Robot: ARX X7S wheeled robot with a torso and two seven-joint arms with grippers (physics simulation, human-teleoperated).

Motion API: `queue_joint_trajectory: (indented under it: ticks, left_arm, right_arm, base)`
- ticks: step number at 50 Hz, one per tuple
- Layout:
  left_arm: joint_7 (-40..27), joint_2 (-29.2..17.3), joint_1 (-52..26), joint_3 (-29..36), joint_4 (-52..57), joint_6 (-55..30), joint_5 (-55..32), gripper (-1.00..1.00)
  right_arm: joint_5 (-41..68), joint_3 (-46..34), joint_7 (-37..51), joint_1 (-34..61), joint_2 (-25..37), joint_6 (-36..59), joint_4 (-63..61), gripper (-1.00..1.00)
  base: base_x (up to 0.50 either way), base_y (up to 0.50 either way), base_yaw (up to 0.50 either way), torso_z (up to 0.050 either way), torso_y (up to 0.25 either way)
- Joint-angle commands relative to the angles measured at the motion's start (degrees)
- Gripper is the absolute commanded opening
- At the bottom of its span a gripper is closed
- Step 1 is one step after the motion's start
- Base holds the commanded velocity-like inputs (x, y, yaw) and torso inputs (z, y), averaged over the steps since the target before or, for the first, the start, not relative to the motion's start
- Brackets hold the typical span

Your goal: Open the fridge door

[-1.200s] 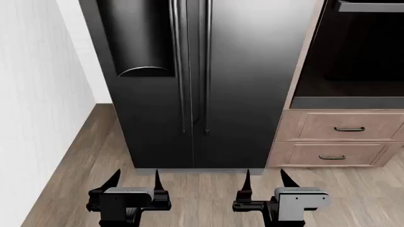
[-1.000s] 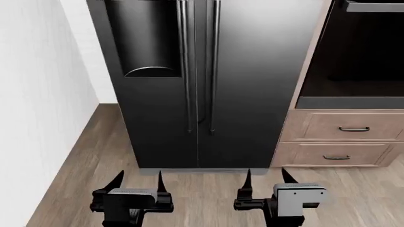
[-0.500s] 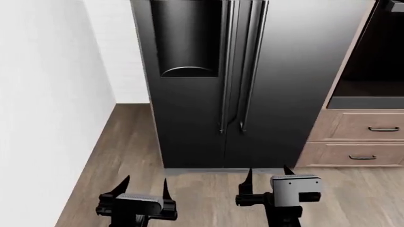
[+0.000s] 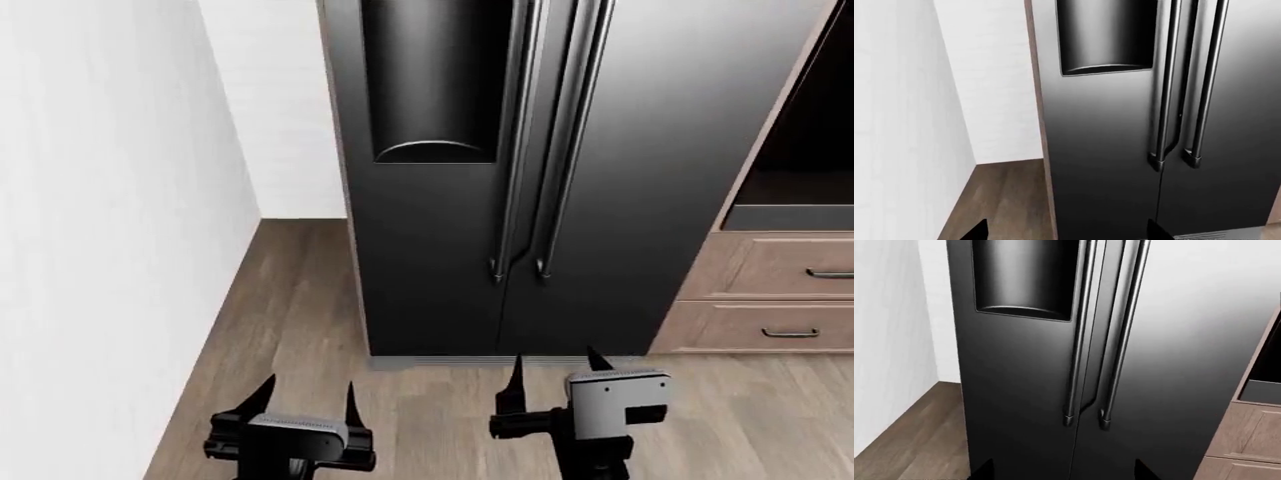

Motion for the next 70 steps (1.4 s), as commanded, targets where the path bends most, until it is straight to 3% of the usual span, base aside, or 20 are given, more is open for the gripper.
queue_joint_trajectory:
  ticks: [1,27,34,48,59,70]
  left_arm:
    - [-0.85,-0.63,-0.28,0.83,-1.11,0.96,-0.30,1.00]
    - [-1.89,-1.71,-0.26,2.78,-1.60,1.51,-0.85,1.00]
    - [-3.27,-3.84,-0.31,-0.01,5.28,-3.92,-2.65,1.00]
    - [-4.39,-5.02,-0.06,-0.62,8.07,-5.96,-3.17,1.00]
    - [-4.52,-4.97,-0.35,0.28,6.76,-5.12,-3.05,1.00]
    - [-4.83,-4.99,-0.53,1.11,4.55,-3.67,-2.62,1.00]
  right_arm:
    - [1.70,-2.01,-2.49,0.15,1.58,-0.06,-0.83,1.00]
    - [1.10,-3.64,-0.72,-0.02,2.79,0.05,-1.93,1.00]
    - [0.91,-1.70,2.82,-6.02,3.31,6.31,-14.13,1.00]
    - [1.07,-1.06,4.97,-8.64,3.79,8.43,-18.73,1.00]
    - [0.05,-2.64,5.35,-8.26,4.77,5.72,-18.07,1.00]
    - [3.64,-1.92,4.28,-8.43,5.51,-0.43,-18.11,1.00]
  base:
    - [0.50,0.07,0.00,0.000,0.000]
    - [0.50,0.06,0.00,0.000,0.000]
    - [0.50,0.07,0.00,0.000,0.000]
    - [0.47,0.07,0.00,0.000,0.000]
    - [0.07,0.02,0.00,0.000,0.001]
    - [0.00,0.00,-0.50,0.000,0.000]
